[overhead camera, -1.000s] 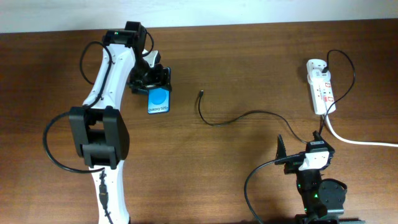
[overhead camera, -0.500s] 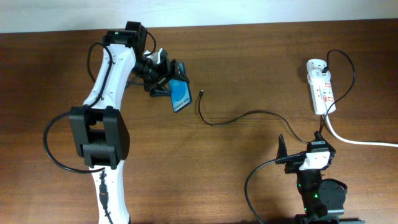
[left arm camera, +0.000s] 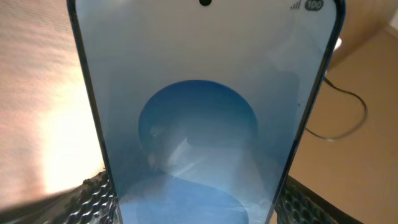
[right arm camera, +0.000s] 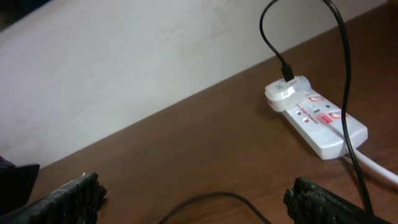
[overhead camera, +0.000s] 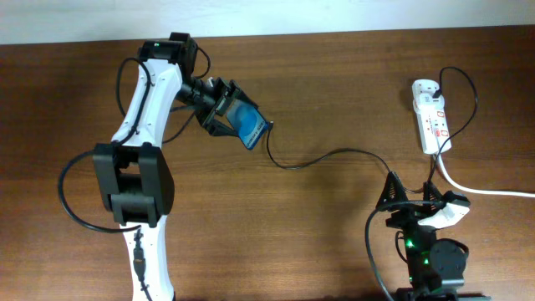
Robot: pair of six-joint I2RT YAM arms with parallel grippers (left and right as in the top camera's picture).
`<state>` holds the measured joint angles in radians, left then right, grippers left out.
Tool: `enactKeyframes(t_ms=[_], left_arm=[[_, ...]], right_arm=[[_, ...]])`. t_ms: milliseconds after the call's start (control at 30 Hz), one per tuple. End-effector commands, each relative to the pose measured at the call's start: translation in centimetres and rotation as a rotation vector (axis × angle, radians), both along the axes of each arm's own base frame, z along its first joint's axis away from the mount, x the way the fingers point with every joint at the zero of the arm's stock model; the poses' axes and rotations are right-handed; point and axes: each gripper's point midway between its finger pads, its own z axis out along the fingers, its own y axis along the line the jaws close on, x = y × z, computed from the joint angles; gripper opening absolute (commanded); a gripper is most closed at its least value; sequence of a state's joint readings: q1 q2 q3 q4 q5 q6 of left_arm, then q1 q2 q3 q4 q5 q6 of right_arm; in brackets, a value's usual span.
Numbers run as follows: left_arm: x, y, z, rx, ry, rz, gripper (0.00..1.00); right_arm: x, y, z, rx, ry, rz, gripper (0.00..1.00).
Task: Plug charger to phone and switch on socket
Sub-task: 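Lift the phone with the left gripper toward the table center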
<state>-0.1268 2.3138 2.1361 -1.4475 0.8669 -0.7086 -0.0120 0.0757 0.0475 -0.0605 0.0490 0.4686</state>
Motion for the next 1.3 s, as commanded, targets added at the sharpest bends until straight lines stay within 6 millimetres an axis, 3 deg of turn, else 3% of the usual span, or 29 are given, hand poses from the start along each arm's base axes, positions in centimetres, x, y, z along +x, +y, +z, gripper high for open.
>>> enactKeyframes(t_ms=[0, 133, 400, 533, 833, 967, 1000, 1100, 1267], left_arm=[[0.2, -2.0, 4.0, -0.218, 0.023, 0.026, 0.0], [-0.4, -2.4, 4.8, -0.248, 0.16, 0.094, 0.0], [-0.9, -3.6, 8.8, -0.457, 0.349, 0.154, 0.0], [-1.0, -3.6, 9.1, -0.467, 0.376, 0.164, 0.0], [-1.0, -3.6, 8.9, -0.458, 0.384, 0.168, 0.0], [-1.2, -2.4, 5.1, -0.215, 0.386, 0.209, 0.0], [-1.0, -1.4, 3.1, -0.093, 0.349, 0.223, 0.0], [-1.1, 0.2, 0.1, 0.133, 0.316, 0.247, 0.0], [-1.6, 0.5, -2.2, 0.332, 0.238, 0.208, 0.0]], right_arm=[[0.2, 0.0, 2.6, 0.023, 0.011, -0.005, 0.98], [1.8, 0.5, 2.6, 0.029, 0.161, 0.021, 0.99], [5.4, 3.9, -1.6, 0.122, 0.483, 0.204, 0.98], [5.3, 6.5, -4.2, 0.193, 0.591, 0.345, 0.98], [5.5, 6.5, -6.5, 0.206, 0.664, 0.336, 0.98], [5.8, 8.9, -4.8, 0.253, 0.6, 0.485, 0.92], [5.7, 9.4, -4.4, 0.263, 0.588, 0.517, 0.92], [5.8, 9.9, -3.7, 0.322, 0.586, 0.534, 0.92], [7.1, 12.2, -1.0, 0.364, 0.568, 0.573, 0.77]])
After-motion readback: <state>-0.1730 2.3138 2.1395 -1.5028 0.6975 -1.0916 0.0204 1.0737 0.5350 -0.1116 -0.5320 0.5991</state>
